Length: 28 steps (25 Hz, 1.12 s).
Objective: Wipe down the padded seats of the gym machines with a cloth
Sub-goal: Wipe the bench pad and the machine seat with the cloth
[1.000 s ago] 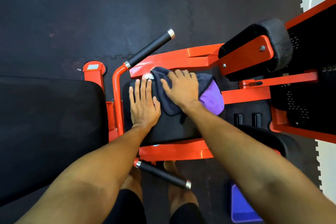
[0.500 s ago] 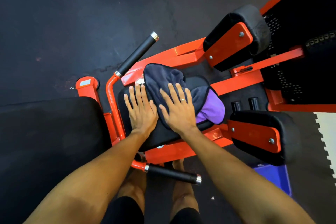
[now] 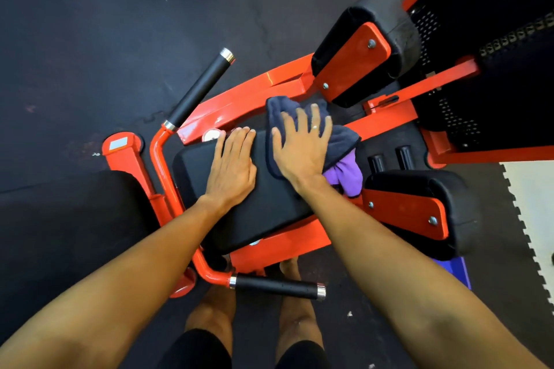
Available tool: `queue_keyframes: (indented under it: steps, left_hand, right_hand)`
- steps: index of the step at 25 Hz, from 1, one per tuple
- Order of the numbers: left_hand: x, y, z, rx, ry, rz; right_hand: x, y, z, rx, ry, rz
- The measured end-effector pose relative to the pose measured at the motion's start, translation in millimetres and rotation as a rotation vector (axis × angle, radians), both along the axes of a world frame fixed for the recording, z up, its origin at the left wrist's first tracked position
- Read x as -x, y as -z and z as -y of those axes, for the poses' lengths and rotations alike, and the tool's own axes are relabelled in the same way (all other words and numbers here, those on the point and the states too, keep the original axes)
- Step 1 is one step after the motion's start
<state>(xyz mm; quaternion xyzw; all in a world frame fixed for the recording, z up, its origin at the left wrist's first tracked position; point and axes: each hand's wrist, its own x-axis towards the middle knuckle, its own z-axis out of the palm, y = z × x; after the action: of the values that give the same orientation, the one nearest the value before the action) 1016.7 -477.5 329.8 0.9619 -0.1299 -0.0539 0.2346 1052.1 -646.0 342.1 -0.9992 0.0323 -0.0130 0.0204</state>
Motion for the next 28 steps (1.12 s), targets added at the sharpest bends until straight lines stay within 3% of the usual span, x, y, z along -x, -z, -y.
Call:
queue_keyframes:
  steps: [2, 4, 10, 13, 16, 22, 25, 28]
  left_hand:
    - [-3, 2, 10, -0.054, 0.020, -0.004]
    - [-4, 5, 13, -0.148, 0.041, 0.019]
    - [-6, 3, 18, -0.159, 0.023, -0.031]
    - [-8, 3, 16, -0.180, 0.020, -0.039]
    - [-9, 2, 17, -0.177, 0.021, -0.056]
    - [-10, 1, 17, -0.156, 0.007, -0.070]
    - [-10, 0, 15, -0.146, 0.006, -0.064]
    - [-10, 0, 17, -0.137, 0.008, -0.063]
  right_hand:
    - [33, -1, 18, -0.011, -0.262, 0.025]
    - [53, -6, 45, -0.012, -0.374, 0.029]
    - [-9, -12, 51, -0.020, 0.019, -0.094]
    - [-59, -25, 21, 0.021, 0.017, -0.370]
    - [-81, -27, 18, 0.027, 0.001, -0.484]
    - [10, -18, 47, -0.122, 0.325, -0.179]
    - [59, -17, 57, -0.136, 0.372, -0.174]
    - [40, -19, 43, -0.161, 0.533, -0.154]
